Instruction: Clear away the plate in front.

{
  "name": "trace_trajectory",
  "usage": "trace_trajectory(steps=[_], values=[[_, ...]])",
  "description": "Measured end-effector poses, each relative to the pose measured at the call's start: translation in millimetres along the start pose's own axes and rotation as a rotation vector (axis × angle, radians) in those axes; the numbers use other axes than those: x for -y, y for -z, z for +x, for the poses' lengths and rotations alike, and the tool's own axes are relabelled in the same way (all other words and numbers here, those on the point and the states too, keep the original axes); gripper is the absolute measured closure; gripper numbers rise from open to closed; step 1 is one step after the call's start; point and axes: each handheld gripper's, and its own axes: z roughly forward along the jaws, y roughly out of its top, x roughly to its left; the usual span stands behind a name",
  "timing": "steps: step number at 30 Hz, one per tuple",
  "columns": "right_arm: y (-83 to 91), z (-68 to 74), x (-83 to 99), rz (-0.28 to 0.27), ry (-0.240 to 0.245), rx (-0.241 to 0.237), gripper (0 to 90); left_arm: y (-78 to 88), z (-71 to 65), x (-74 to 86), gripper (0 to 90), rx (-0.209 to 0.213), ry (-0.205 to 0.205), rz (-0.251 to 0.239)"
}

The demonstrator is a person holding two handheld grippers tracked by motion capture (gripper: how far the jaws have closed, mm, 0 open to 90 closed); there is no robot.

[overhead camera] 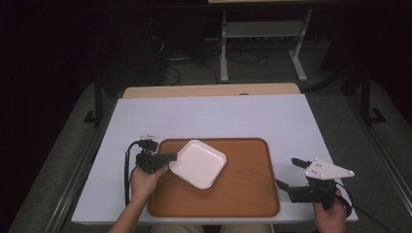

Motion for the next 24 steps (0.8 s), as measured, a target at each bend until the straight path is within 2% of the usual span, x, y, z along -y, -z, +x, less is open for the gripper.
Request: trace_trajectory(steps=[2,4,10,13,17,20,24], values=[[-0.1,0.1,-0.1,0.002,0.000,-0.001,12.6,-0.1,-0.7,2.4,89.0,-0.004,0.002,0.001],[-0.1,0.1,-0.1,0.002,0.001,0.000,12.6,0.0,-1.8,5.3,89.0,0.001,0.023,0.007],[-0.3,0.4,-0.5,0.005,0.004,-0.001,12.6,1.9,-8.6,14.0,88.5,-0.038,0.007,0.024],[-0.4,0.6,-0.8,0.009,0.007,-0.004,12.6,2.3,-12.7,19.2,88.1,-0.044,0.019,0.031],[-0.5,0.9,-1.0,0.012,0.010,-0.006,12.6,3.0,-17.6,24.0,86.5,-0.047,0.016,0.054],[0.1,1.0,-1.2,0.009,0.011,-0.009,12.6,4.9,-20.2,25.9,83.8,-0.019,0.024,0.074],[0.4,0.6,-1.1,0.007,0.009,-0.010,12.6,7.8,-24.3,30.0,78.8,-0.001,0.019,0.089]])
